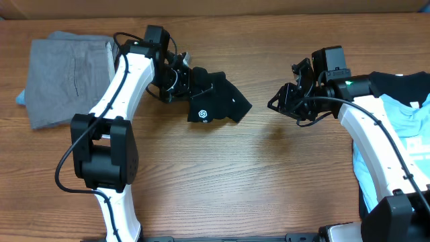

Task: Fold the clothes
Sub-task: 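Carry the folded black shirt left with the left gripper onto the grey stack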

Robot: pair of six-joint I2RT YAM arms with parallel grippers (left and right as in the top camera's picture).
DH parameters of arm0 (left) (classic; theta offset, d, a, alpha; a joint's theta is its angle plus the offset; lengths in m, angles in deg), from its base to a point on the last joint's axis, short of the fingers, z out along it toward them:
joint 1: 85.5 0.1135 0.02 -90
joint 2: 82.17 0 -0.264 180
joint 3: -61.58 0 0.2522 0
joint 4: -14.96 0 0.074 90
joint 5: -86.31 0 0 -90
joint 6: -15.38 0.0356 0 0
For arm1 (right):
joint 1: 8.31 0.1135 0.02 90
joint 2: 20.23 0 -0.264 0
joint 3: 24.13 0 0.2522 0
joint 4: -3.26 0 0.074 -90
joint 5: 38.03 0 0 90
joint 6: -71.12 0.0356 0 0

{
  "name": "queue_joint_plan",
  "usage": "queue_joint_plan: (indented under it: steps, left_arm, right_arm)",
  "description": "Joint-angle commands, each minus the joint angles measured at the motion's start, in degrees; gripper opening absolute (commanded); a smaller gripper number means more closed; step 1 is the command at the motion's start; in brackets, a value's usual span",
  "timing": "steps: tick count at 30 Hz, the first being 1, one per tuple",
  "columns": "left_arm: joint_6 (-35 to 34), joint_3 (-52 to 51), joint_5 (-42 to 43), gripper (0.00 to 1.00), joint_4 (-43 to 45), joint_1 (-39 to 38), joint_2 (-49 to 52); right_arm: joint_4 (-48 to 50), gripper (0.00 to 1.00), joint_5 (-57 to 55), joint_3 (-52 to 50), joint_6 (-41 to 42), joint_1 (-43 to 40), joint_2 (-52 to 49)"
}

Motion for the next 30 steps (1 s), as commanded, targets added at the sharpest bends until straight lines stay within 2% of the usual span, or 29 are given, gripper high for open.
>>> queue_joint_plan:
  steps: [1,13,17,21,24,30]
  left_arm:
    - [2.4,0.9,0.7,0.04,0.1,2.8,-3.2]
    - [3.7,8.9,0.8,0.04,1.0,13.2,-6.6]
    - [3.7,11.9,3.2,0.04,5.1,18.2,-6.6]
    - [3.2,13.2,6.8,0.04,13.2,23.9,-6.6]
    - [1.9,13.2,5.2,0.04,17.7,28.1,-6.4]
    - [3.1,13.2,1.0,0.04,19.1,34.9,-4.9]
  right_arm:
    - [-0.3,0.38,-0.6,0.5,-0.3,-0.2,0.0]
    - [-0.3,0.40,-0.6,0.5,-0.5,-0.2,0.0]
    - [-0.3,0.40,-0.6,0.5,-0.5,-0.2,0.0]
    - [-0.3,0.40,-0.6,0.5,-0.7,-0.2,0.0]
    - [-0.4,0.40,-0.6,0.5,-0.7,-0.2,0.0]
    - [-1.3,0.40,-0.6,0.5,-0.7,-0.2,0.0]
